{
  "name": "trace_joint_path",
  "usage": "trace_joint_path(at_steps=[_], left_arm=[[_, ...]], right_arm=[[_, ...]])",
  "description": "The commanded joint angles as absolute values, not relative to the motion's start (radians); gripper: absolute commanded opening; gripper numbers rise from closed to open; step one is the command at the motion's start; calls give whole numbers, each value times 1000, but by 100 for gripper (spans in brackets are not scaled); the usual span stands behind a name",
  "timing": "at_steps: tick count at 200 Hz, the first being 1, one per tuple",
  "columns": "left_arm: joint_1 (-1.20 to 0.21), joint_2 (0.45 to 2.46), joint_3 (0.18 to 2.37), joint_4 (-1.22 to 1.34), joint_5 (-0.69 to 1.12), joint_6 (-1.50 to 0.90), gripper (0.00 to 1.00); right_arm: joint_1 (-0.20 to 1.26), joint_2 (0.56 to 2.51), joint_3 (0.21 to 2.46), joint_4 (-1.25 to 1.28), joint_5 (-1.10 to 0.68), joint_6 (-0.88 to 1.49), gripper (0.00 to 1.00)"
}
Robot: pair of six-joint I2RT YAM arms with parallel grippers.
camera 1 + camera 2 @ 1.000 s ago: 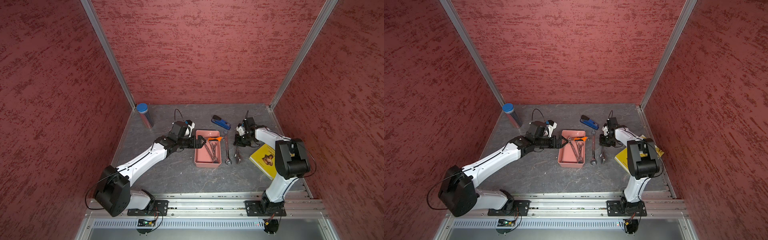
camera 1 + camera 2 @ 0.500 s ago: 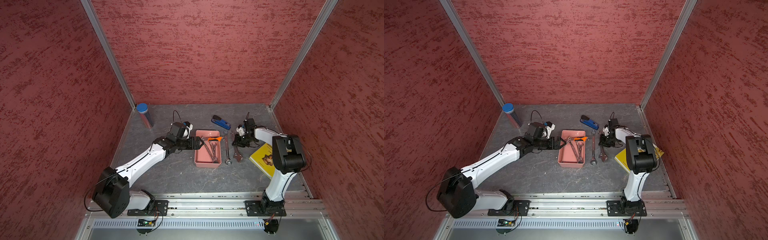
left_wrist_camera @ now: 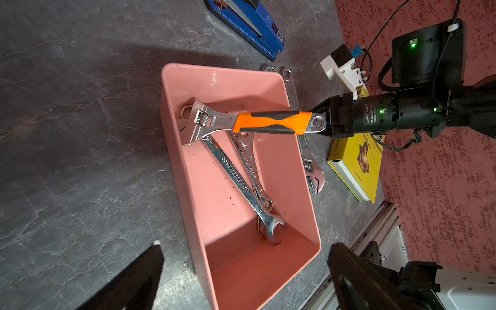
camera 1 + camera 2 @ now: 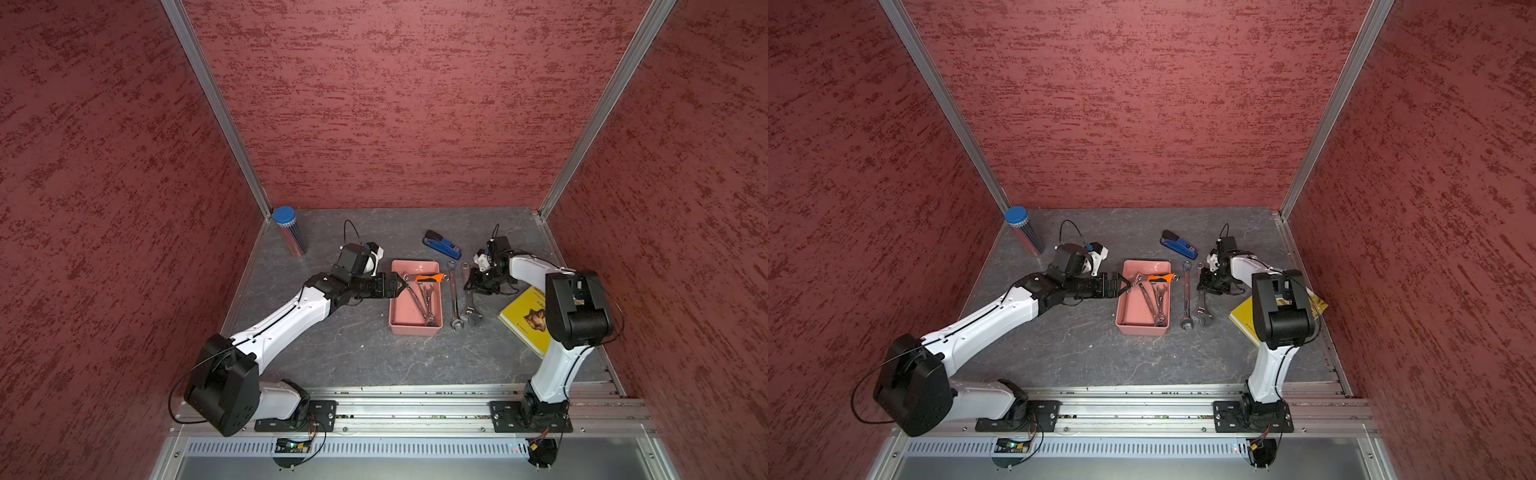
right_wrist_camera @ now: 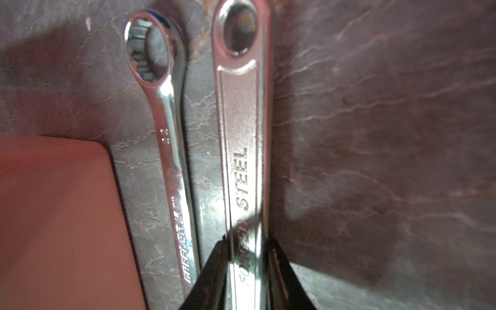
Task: Take out the wrench from the storage box
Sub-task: Place the wrench at the center of the board, then pick up the wrench from the storage box.
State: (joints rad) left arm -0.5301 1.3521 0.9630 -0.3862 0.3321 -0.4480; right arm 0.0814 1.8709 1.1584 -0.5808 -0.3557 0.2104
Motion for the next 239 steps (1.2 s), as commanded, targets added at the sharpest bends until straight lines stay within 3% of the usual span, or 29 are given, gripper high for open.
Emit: trace_joint_path(at_steps=[1, 33, 70, 122, 176, 239], left_arm=[[-522, 1341, 968, -397, 334, -430, 100], [-521, 1351, 975, -396, 339, -427, 100], [-518, 1352, 1003, -418, 336, -414, 100], [-477, 1326, 1003, -439, 347, -385, 100], [-429, 1296, 997, -456, 359, -370, 100], [-423, 1248, 955, -458, 364, -383, 100]], right_arm=[[73, 1826, 1168, -643, -245, 203, 30], [72, 1766, 1194, -660, -258, 193, 38], [83, 1650, 1236, -706, -304, 230, 40], [237, 1462, 1272, -706, -333, 168, 53], [489, 1546, 1385, -728, -234, -112, 59], [598, 1776, 1529, -777, -47, -449, 58]])
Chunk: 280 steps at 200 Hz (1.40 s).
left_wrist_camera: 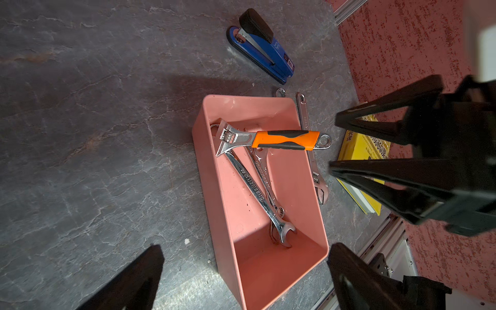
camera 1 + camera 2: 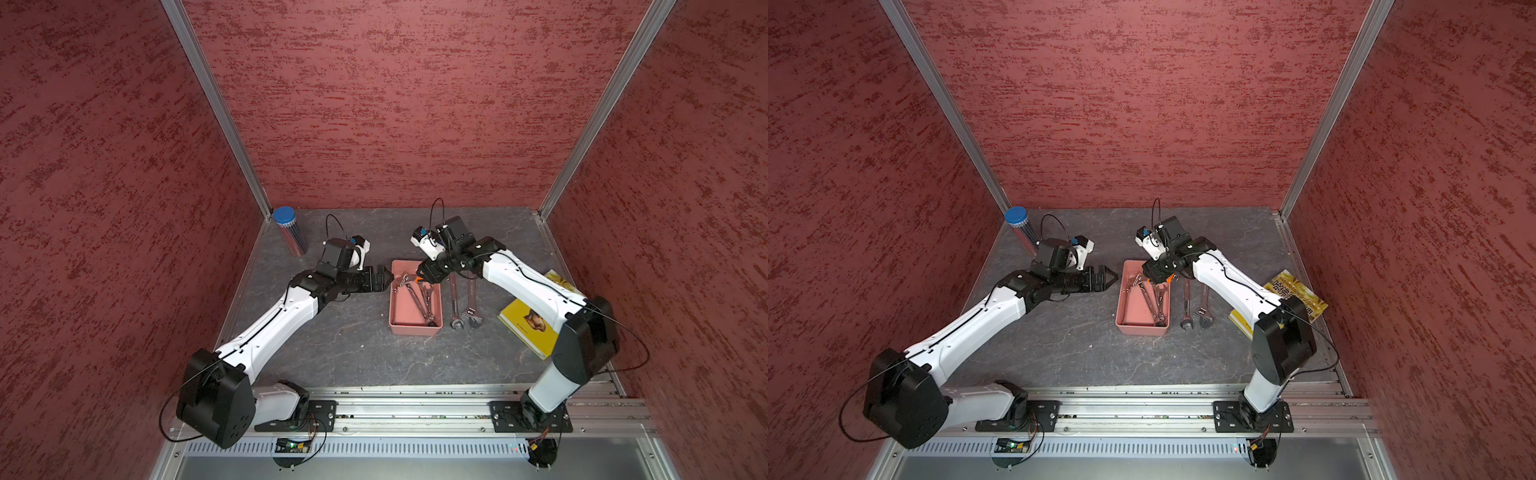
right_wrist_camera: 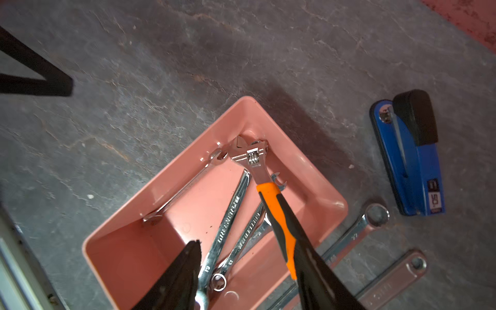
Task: Take out the wrench from the storage box
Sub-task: Pick up the wrench from the storage box.
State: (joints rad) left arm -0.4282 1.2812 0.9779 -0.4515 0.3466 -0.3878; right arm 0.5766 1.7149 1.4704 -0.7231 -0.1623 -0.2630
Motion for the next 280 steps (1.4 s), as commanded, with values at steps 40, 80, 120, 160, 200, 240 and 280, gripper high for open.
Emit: trace_joint_path(at_steps=[40, 80, 120, 160, 200, 240, 280], left_arm=[[-419, 1220, 935, -475, 365, -380, 100], [-405, 1194, 917, -485, 368, -374, 100], [-386, 1174, 900, -493, 376, -373, 100], [-371, 1163, 888, -493, 388, -368, 100], [-367, 1170, 881, -481, 400, -371, 100], [-365, 1172, 873, -469, 405, -372, 100], [-365, 1186, 864, -442, 413, -382, 100]], right_arm=[[600, 1884, 1595, -806, -17, -559, 53], [601, 1968, 1630, -834, 14, -595, 52], [601, 2029, 1669, -849, 27, -601, 52], [601, 2082, 1702, -864, 72, -597, 52], [601, 2118, 1711, -876, 52, -599, 48], [603, 2103, 1721, -880, 35, -591, 31], [612, 2064, 1706, -881, 30, -590, 22]])
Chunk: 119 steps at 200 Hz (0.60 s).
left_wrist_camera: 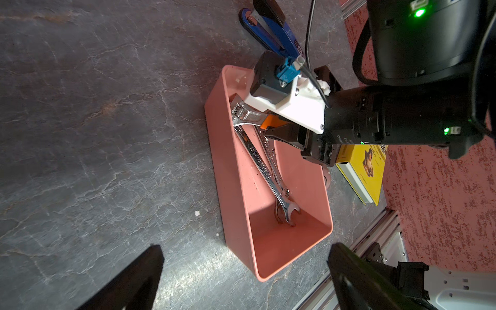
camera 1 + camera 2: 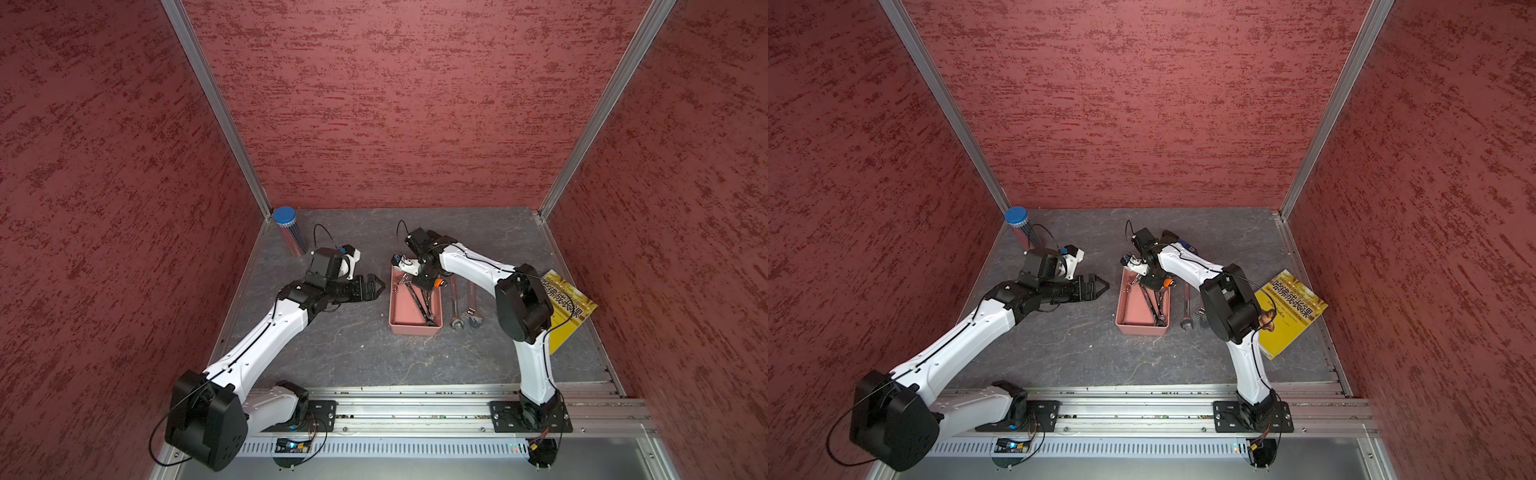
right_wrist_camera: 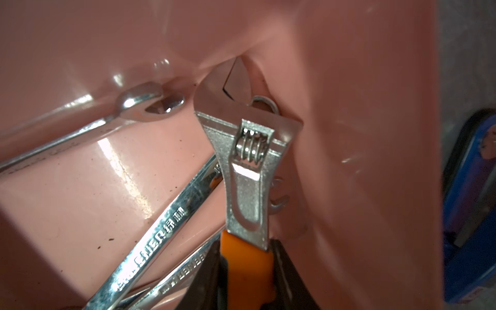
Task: Take out the wrench from the storage box
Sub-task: Pick up the wrench from the storage box.
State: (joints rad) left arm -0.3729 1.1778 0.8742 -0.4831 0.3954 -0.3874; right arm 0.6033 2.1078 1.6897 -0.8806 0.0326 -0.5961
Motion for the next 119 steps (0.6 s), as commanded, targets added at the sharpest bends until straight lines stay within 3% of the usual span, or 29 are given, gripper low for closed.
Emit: trace_joint_path(at_steps=[1, 80, 119], left_arm=[[-365, 1186, 864, -440, 413, -382, 100], [-366, 1223, 878, -398, 422, -397, 100], [-373, 1241, 885, -374, 431, -406, 100]], right_arm=[[612, 2063, 1707, -882, 31, -590, 22], [630, 1920, 1669, -918, 72, -562, 7], [628, 1840, 1628, -948, 95, -542, 5]])
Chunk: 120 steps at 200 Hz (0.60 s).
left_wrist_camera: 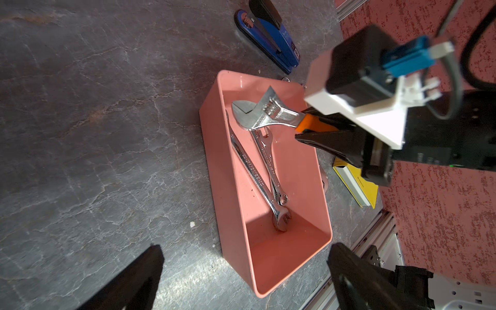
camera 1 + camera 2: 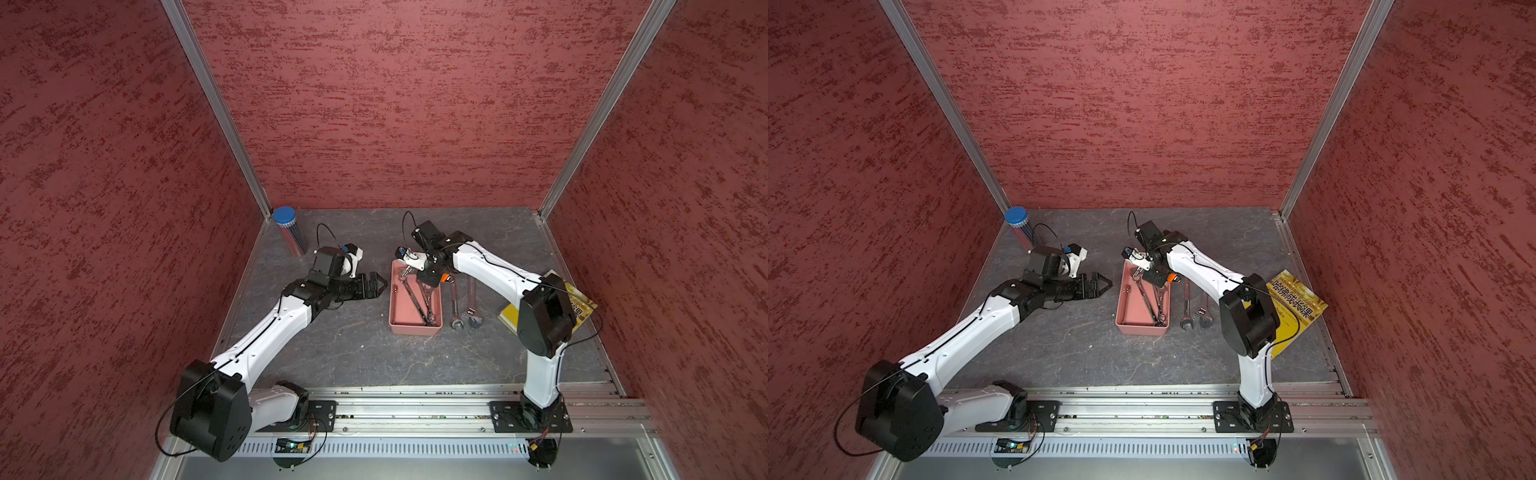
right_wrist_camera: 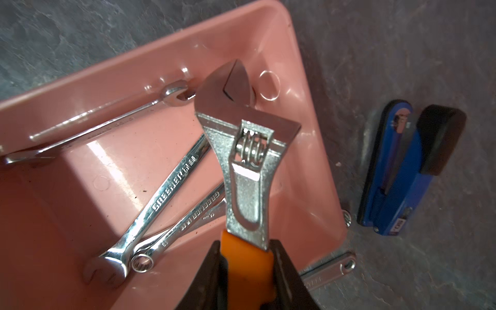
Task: Take out the wrench from the storage box
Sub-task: Pick up the wrench from the storage box, then place the wrench at the center of the board.
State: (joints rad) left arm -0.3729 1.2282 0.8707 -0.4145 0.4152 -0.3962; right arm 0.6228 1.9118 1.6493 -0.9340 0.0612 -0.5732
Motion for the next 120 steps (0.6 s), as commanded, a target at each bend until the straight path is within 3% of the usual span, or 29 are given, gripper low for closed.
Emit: trace_joint_path(at_steps=[1, 52, 120], left_arm=[[-374, 1242, 886, -373, 431, -407, 100], [-426, 1273, 924, -346, 419, -423, 100], [-472, 1341, 969, -330, 423, -420, 100]], right_arm=[[629, 1838, 1628, -949, 95, -542, 5], [546, 1684, 1550, -968, 104, -408, 4], [223, 1402, 1204, -776, -23, 1, 5]])
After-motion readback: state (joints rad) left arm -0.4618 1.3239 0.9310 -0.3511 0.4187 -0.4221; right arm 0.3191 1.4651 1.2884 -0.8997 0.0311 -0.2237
